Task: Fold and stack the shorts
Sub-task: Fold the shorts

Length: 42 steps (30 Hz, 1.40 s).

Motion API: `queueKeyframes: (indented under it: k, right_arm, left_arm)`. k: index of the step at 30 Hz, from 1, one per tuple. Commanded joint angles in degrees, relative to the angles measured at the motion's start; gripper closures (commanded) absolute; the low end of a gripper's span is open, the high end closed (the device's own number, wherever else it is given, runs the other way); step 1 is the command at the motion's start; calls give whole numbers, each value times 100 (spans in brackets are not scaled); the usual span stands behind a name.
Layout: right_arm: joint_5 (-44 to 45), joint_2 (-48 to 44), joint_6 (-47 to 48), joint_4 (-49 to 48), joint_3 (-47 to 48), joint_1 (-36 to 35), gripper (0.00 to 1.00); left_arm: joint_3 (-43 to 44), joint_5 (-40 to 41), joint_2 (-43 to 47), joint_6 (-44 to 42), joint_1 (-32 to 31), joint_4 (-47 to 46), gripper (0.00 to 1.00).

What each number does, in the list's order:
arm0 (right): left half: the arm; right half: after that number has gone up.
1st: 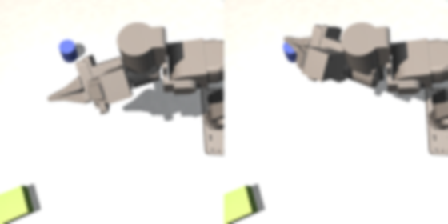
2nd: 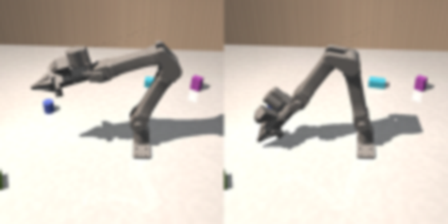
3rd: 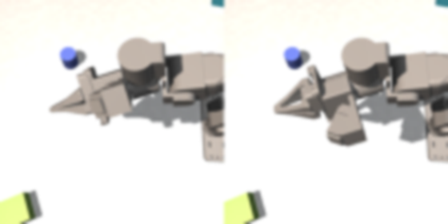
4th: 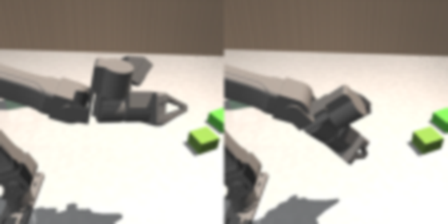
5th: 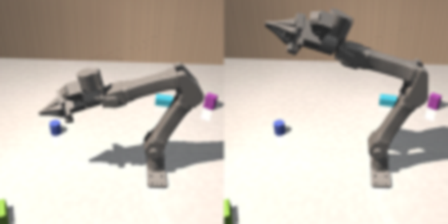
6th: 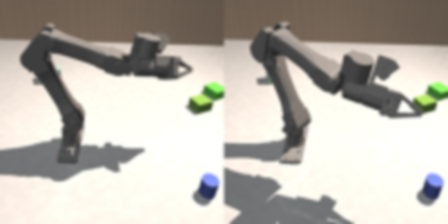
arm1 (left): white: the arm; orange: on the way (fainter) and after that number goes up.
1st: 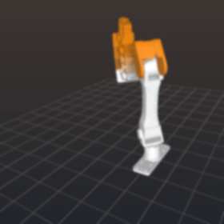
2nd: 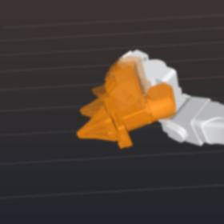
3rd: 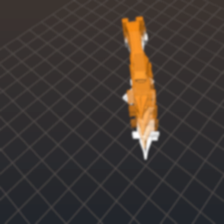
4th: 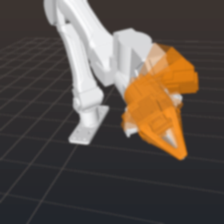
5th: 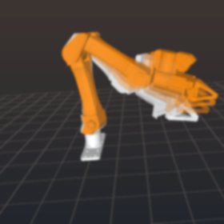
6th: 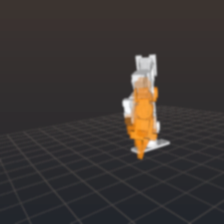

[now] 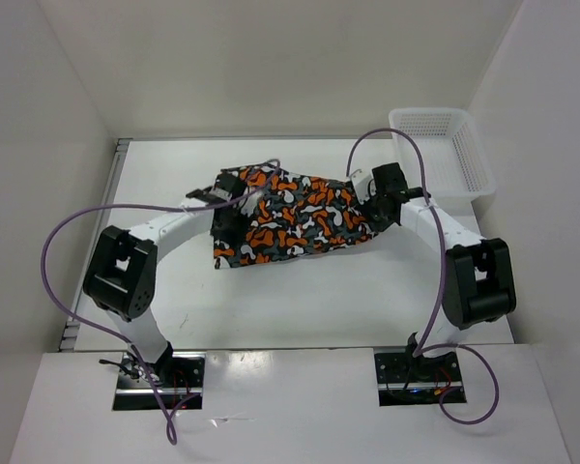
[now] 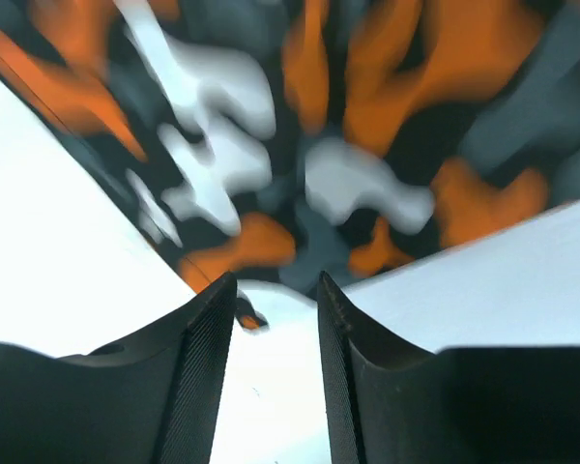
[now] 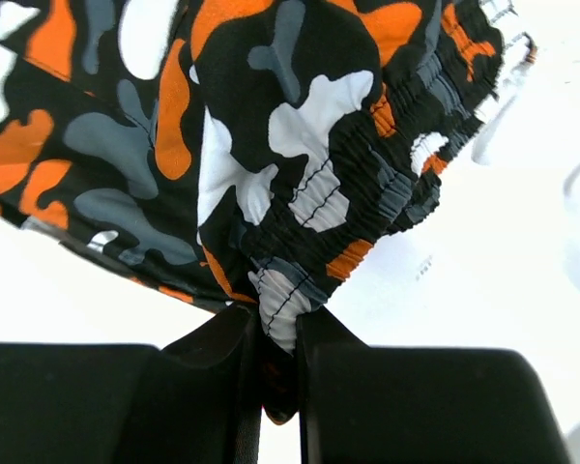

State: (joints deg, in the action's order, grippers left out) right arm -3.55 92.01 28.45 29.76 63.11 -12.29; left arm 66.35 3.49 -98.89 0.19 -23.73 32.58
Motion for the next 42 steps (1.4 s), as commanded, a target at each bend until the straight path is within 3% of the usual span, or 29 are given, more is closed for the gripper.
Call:
queueKeyframes:
  k: [1, 3, 10, 20, 24, 29, 36, 42]
  right_arm:
    - [258, -385, 214, 294, 70, -221, 100]
    - [258, -385, 101, 294, -9, -273, 100]
    - [583, -438, 100, 100, -62, -273, 100]
    - [443, -614, -102, 100, -176, -273, 100]
    - [443, -614, -155, 100, -229, -273, 100]
    - [338, -561, -155, 48, -229, -273, 100]
    - [338, -561, -208, -5, -282, -273, 100]
    - [451, -561, -208, -111, -229, -273, 100]
  left_arm:
    - [1526, -436, -190, -19, -176, -296, 53]
    - [2456, -672, -858, -19, -360, -234, 52]
    - [3779, -1840, -2615, -19, -712, -533, 52]
    - [4948, -2369, -3627, -19, -817, -876, 45]
    - [5510, -2177, -4268, -19, -871, -622, 41]
    - [5942, -2633, -4490, -19, -818, -559, 37]
    - [6118, -2520, -4841, -19, -923, -560, 35]
    - [6040, -2571, -4395, -19, -871, -384, 35]
